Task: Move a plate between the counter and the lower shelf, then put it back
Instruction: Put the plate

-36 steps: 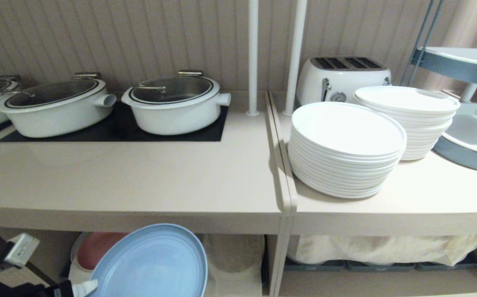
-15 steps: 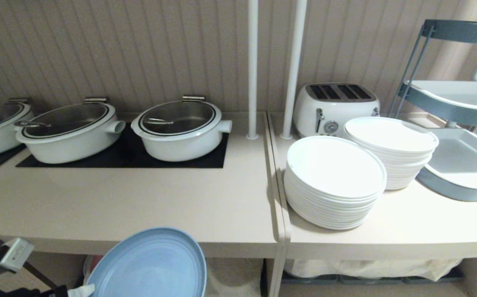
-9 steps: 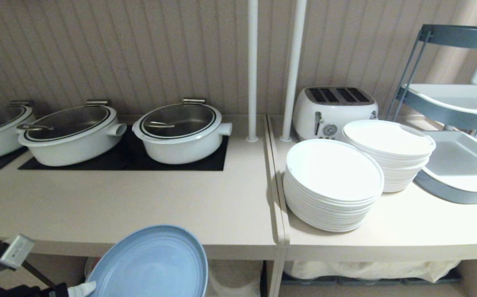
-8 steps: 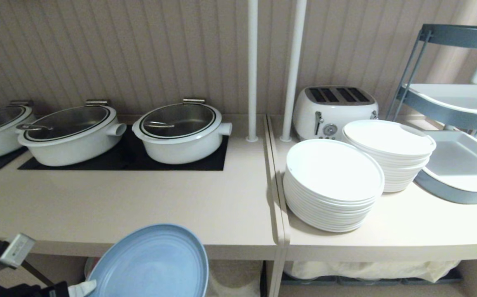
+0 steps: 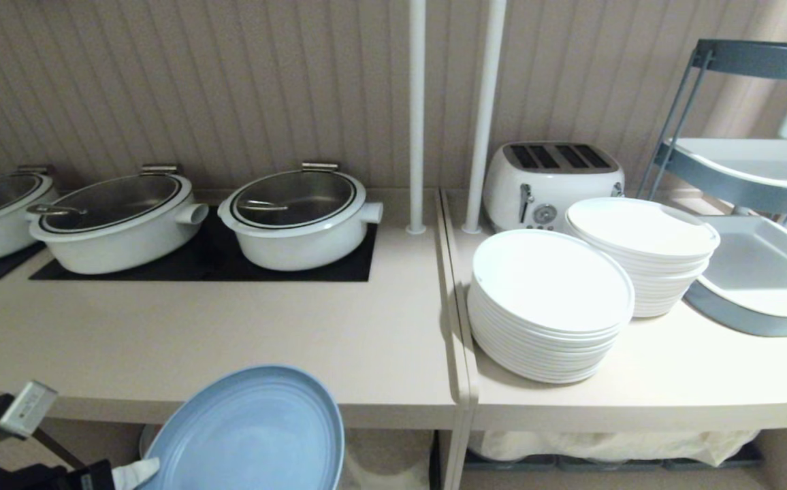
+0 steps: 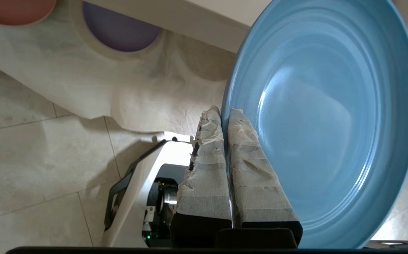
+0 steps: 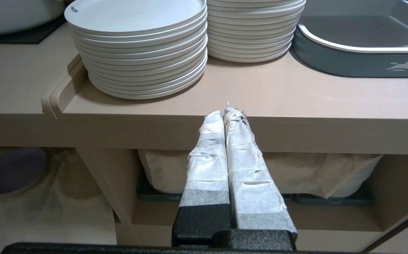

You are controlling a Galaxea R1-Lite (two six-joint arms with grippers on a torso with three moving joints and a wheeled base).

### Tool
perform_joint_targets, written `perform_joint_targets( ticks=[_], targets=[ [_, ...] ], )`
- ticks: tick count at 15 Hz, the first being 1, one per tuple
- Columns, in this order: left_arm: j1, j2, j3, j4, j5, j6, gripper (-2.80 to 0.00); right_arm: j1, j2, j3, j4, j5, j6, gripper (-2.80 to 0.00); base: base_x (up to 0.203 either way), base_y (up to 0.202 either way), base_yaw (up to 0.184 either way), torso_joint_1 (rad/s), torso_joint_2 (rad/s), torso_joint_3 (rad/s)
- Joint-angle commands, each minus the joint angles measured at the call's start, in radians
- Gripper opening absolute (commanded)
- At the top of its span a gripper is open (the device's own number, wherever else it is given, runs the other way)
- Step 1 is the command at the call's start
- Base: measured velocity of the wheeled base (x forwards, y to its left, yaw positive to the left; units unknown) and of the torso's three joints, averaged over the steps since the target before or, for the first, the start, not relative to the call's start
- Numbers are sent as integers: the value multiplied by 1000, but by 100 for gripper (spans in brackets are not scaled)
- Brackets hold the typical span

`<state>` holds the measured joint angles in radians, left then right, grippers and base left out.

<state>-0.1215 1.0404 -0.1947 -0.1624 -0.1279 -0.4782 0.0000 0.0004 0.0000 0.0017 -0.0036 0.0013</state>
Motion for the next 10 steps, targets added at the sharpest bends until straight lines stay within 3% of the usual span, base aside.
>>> perform_joint_targets(
  ticks=[1,10],
  targets=[
    [0,3,-2,-2,-1,-3,-280,0,0,0,0,1,0,-280,0,0,0,0,0,0],
    [0,1,3,0,-1,-3,-280,0,0,0,0,1,0,-280,0,0,0,0,0,0]
  ],
)
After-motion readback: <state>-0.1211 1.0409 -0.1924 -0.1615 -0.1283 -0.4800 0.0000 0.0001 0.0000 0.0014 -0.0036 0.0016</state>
